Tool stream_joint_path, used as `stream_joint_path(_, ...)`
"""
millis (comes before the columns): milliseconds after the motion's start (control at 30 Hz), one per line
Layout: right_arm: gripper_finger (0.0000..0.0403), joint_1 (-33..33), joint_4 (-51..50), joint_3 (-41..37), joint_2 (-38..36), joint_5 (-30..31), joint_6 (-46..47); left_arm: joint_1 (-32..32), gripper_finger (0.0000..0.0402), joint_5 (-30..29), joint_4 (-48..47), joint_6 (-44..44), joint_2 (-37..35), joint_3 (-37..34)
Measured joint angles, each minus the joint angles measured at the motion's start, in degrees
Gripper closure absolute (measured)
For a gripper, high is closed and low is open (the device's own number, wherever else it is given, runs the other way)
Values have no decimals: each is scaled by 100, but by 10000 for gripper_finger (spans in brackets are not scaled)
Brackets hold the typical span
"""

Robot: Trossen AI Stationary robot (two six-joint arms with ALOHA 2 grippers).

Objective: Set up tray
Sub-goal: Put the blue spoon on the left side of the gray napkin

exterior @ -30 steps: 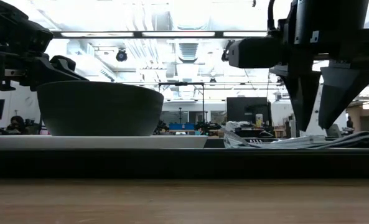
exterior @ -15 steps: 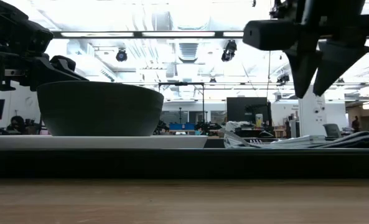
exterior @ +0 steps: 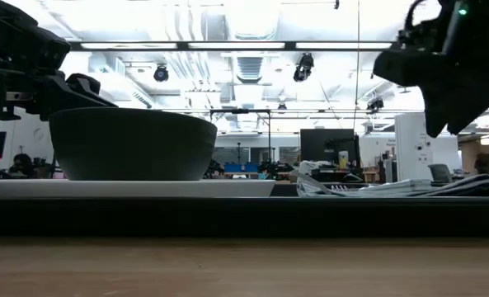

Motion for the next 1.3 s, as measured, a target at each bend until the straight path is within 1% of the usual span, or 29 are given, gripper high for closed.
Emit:
stream_joint_path(100,289,-6,359,-533,-438,216,-125,-2,317,0,0,-2,3,0)
stream_joint_path(300,289,-55,639,-1392,-1213,240,-195,-2,317,2,-2,0,51,2)
stream_joint_path(567,289,-110,646,-2180,-1977,240,-327,-1,317,2,0,-2,50,0)
stream_joint_path(767,289,-327,672,-2679,-2567,268,-542,0,317,0,0,0,50,0)
stream_joint_path(900,289,-630,757,-2690,-2783,438,-902,0,317,-1,1,-1,61,0)
stream_joint_path(1000,289,-925,816,-2650,-2871,910,-1310,0,317,2,0,0,73,0)
stream_joint_path(1033,289,-1033,796,-2634,-2902,983,-1455,-2,317,0,0,0,107,0)
stream_joint_path(1200,289,-1601,821,-2620,-3075,861,-2113,-2,317,0,0,0,160,0)
stream_joint_path(1300,289,-1858,894,-2620,-3059,842,-2398,-2,317,0,0,0,160,0)
